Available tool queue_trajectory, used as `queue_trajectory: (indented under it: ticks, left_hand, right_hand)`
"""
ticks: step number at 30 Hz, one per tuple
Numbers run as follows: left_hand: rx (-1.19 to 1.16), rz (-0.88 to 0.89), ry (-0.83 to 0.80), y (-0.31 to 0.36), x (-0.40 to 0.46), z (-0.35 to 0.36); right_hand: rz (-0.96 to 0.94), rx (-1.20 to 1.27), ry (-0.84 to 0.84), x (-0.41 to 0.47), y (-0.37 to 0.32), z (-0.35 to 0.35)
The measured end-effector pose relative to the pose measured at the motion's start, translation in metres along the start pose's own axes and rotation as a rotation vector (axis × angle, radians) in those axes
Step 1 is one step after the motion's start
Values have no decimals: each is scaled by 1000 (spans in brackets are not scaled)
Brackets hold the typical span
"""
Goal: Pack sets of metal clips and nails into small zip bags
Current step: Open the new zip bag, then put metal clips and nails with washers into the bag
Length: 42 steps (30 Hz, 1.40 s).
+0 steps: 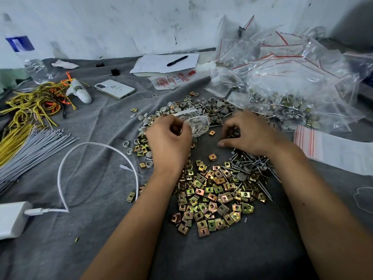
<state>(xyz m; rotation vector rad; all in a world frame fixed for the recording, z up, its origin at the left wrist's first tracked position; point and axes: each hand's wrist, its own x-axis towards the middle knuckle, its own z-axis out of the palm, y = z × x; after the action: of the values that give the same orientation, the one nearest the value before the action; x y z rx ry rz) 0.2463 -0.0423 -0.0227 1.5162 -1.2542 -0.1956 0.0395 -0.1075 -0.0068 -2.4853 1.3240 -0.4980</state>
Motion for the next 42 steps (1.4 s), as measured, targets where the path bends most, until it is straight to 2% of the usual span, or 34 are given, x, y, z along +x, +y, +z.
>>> queue_trajectory:
  ticks: [3,7,9,12,15,19,22,25,30,32,37,42]
  left_hand:
    - [-3,4,-7,0,0,0]
    - [2,39,-33,1,-1,1]
    - [6,69,-55,2,-2,2]
    - [15,105,-60,2,-3,3]
    - [25,102,-53,2,-2,3]
    - [15,77,-57,2,-2,2]
    - [16,75,-53,2,-2,2]
    - [16,73,-49,2,-2,1]
    - [13,75,-51,2,-2,1]
    - [11,72,-56,2,-2,1]
    - [9,69,-56,1,-2,2]
    - [15,72,-52,1,-2,2]
  right_hand:
    - [-15,0,54,2,-2,3]
    - [-101,284,319,2,-19,8]
    - [-164,353,390,0,-32,9]
    - [-210,289,375,0,-42,14]
    - [-173,274,351,1,-42,16]
    - [-118,317,476,2,-32,12]
    - [-39,258,509,3,-22,9]
    - [61,129,450,2,-9,6]
    - [190,-9,176,-3,4,1]
    - [197,-53,119,-3,1,1]
    - [168,-83,39,0,-6,4]
    - [148,-118,72,1,-11,11]
